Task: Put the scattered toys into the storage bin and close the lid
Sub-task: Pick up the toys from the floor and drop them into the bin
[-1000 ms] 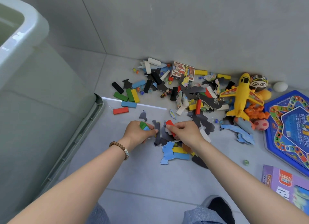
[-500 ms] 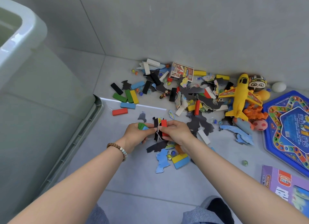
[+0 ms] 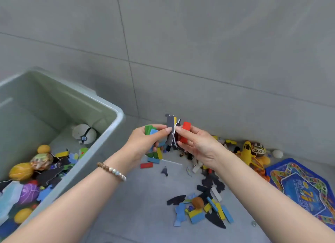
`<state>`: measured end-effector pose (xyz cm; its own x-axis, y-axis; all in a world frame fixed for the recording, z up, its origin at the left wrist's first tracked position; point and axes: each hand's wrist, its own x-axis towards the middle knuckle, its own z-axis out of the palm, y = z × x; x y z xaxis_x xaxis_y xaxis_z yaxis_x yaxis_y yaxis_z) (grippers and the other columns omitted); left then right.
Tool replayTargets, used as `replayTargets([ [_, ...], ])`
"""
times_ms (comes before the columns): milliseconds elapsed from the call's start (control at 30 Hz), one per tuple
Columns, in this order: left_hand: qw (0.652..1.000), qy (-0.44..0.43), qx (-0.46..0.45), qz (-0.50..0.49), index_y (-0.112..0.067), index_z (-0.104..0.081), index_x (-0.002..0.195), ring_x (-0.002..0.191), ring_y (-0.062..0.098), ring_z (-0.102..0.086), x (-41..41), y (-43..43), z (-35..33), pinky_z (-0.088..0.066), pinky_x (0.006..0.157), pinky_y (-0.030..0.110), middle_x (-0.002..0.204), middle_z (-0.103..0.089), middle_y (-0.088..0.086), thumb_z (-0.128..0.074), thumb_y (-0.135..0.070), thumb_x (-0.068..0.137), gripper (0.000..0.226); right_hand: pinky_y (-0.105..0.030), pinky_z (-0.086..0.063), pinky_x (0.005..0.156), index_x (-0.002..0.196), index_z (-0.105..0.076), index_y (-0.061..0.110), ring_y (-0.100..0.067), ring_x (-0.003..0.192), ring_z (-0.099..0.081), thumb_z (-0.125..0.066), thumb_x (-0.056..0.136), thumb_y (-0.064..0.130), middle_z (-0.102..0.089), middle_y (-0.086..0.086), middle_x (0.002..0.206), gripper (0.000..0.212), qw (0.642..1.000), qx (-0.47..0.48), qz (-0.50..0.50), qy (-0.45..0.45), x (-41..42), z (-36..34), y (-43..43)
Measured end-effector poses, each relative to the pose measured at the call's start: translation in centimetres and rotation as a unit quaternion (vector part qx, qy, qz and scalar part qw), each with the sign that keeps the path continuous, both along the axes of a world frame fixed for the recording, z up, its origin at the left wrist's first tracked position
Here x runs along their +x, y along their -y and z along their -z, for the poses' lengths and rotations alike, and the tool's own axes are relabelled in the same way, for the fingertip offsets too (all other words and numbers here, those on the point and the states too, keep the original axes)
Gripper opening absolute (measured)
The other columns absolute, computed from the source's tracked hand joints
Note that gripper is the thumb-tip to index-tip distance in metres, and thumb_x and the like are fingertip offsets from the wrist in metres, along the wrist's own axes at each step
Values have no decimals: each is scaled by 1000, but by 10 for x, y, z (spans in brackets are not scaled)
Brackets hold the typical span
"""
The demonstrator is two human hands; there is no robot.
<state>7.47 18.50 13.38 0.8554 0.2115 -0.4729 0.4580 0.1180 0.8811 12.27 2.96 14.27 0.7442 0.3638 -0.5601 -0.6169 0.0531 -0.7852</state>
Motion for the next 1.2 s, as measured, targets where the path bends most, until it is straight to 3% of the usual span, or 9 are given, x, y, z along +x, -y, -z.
replayTargets([
  [200,994,29,12,-103,-19,-74,91,49,9,-42,-51,-101,-82,-38,48,19,56,-51,-5,-79,-29,73,21,-14,-55,62,89,-61,10,-10,68,-60,-70,83,13,-64,-3,78,11,996,25,-82,37,-29,-78,-109],
  [400,980,-24,-37,-196,-9,-70,92,45,5,-49,-112,-205,-58,-43,42,14,59,-59,-2,-69,-19,84,12,-20,-57,63,88,-59,6,-14,70,-59,-62,88,8,-63,-7,81,4,984,-7,-172,-50,-70,-60,-241],
  [500,967,-78,-63,-236,-9,-63,93,69,12,-62,-136,-244,-27,-55,65,22,86,-64,6,-61,-18,91,10,-30,-52,85,112,-54,4,-21,93,-64,-51,95,7,-62,-13,112,18,972,-63,-221,-54,-77,-41,-273],
  [567,962,-135,1,-237,-7,-57,108,96,19,-57,-152,-266,-12,-47,89,32,112,-59,11,-57,-23,93,21,-33,-46,96,129,-47,1,-24,121,-53,-49,96,10,-50,-11,134,34,957,-124,-263,-15,-74,-37,-278],
  [633,950,-192,125,-213,-4,-47,131,121,25,-47,-164,-283,-5,-37,104,35,136,-48,12,-54,-27,95,44,-33,-43,101,136,-43,5,-22,130,-43,-52,95,15,-41,-10,145,42,943,-160,-289,29,-66,-36,-273],
  [700,943,-196,198,-181,-3,-38,141,133,27,-39,-167,-290,-7,-33,109,35,147,-39,11,-53,-28,95,54,-32,-39,105,139,-42,13,-20,133,-39,-55,94,23,-39,-4,146,48,925,-204,-305,97,-57,-39,-260],
  [867,947,-109,282,-108,-6,-40,139,130,23,-44,-139,-260,-33,-34,105,31,143,-44,9,-52,-25,95,49,-34,-35,110,137,-45,19,-17,130,-43,-58,91,29,-45,0,143,49,889,-261,-283,247,-22,-62,-203],
  [967,939,-31,338,-52,-12,-38,140,131,21,-42,-106,-218,-56,-33,106,31,145,-43,5,-50,-28,95,49,-26,-33,103,137,-47,18,-16,130,-42,-57,92,27,-46,0,142,47,876,-294,-238,299,-3,-82,-154],
  [1200,892,106,433,81,-16,-38,140,133,19,-37,-31,-84,-71,-36,104,33,144,-43,1,-46,-33,96,48,-27,-31,103,136,-48,17,-20,135,-38,-55,94,25,-45,-3,143,43,859,-381,-179,292,20,-68,-11],
])
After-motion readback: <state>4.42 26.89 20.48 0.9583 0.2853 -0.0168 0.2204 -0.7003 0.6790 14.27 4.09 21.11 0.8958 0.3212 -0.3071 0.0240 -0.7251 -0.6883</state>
